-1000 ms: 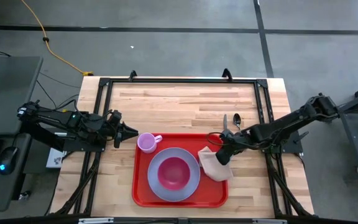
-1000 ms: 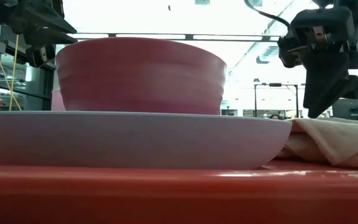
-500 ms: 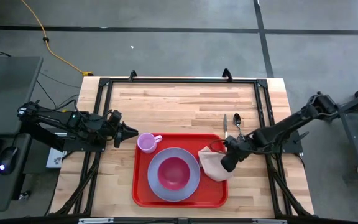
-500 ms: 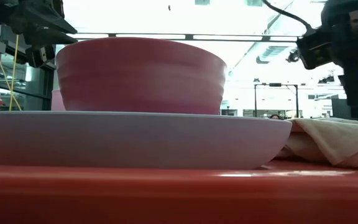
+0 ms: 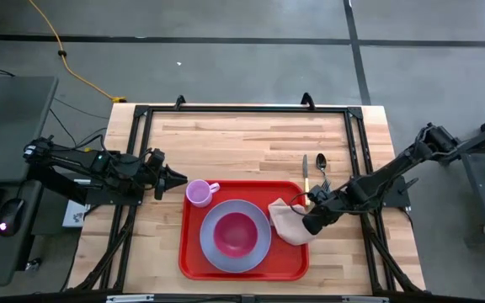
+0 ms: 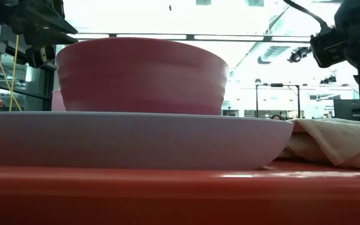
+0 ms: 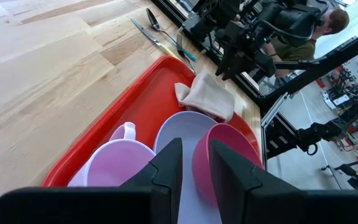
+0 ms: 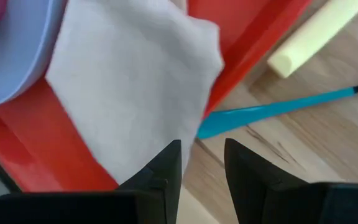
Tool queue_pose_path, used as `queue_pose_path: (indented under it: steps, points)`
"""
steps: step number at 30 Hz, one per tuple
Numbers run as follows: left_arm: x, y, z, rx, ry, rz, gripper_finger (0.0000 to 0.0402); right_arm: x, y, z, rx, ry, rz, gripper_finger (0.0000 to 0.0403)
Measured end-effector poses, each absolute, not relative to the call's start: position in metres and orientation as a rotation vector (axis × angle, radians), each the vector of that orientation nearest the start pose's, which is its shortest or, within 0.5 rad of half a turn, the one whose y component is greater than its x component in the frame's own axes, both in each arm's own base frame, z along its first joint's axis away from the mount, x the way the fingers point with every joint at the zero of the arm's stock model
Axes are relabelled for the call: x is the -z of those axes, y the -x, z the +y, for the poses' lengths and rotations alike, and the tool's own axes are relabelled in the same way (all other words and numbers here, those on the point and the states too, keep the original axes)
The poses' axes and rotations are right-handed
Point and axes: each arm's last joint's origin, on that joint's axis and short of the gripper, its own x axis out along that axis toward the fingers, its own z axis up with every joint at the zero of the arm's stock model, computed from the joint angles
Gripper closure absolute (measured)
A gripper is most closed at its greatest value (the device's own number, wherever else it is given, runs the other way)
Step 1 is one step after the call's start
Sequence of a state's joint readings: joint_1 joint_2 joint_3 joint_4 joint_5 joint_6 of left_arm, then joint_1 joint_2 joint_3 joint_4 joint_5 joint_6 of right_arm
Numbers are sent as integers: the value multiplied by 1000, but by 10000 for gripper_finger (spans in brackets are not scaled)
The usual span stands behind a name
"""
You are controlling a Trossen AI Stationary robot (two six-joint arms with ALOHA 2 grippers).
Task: Set up tray
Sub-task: Put the brown table napkin on the red serving tray to the right of the purple plate
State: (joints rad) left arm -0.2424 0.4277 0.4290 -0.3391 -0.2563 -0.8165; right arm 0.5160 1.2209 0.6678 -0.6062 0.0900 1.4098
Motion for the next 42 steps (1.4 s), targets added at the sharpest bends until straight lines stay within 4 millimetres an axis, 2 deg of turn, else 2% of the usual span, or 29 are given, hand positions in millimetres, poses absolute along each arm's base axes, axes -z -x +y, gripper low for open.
queue_pose_path:
  steps: [24,30,42]
  points:
    - [-242,-113,-21,-143,727,303,291,-177,-186,109,457,-875,1098,304]
    - [-242,-113,-21,-124,731,312,291,-161,-183,109,431,-943,1079,304]
    - [-242,-113,-21,-119,732,314,291,-160,-184,109,412,-962,1057,307]
